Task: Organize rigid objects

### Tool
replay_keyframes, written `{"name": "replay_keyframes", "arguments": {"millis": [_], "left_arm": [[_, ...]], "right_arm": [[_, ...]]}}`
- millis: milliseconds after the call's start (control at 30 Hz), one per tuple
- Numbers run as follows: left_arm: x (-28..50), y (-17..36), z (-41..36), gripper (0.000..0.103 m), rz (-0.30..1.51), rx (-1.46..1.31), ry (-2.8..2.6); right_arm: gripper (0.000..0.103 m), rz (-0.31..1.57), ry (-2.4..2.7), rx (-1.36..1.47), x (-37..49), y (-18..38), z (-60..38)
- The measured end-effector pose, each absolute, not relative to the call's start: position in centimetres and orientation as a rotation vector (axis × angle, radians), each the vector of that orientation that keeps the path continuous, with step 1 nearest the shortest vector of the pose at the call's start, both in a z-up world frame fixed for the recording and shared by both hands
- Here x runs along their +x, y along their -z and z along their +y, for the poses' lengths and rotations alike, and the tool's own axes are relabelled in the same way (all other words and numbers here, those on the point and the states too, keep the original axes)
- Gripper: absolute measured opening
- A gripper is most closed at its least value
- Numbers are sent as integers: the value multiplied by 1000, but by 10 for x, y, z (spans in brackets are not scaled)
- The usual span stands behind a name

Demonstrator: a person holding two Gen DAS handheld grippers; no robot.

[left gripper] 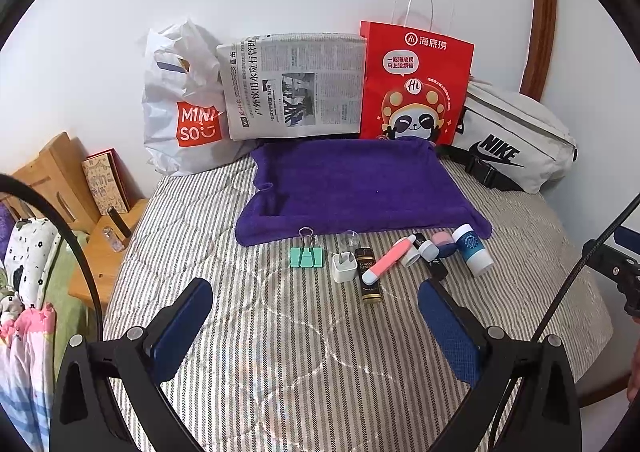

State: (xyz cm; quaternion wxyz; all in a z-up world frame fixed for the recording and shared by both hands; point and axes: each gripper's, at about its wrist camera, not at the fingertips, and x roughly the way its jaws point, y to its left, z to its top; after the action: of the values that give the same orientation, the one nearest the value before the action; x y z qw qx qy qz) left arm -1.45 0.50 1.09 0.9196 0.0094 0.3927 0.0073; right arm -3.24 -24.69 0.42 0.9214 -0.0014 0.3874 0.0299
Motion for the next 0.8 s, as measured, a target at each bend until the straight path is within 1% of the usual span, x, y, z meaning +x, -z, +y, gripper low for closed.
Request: {"name": "replay_keyframes", "arguments": {"millis": [800], "left_arm": [[-15, -10, 4, 103, 805, 28, -11]], "right_arm": [[103, 790, -61, -5, -34, -8, -245]]}}
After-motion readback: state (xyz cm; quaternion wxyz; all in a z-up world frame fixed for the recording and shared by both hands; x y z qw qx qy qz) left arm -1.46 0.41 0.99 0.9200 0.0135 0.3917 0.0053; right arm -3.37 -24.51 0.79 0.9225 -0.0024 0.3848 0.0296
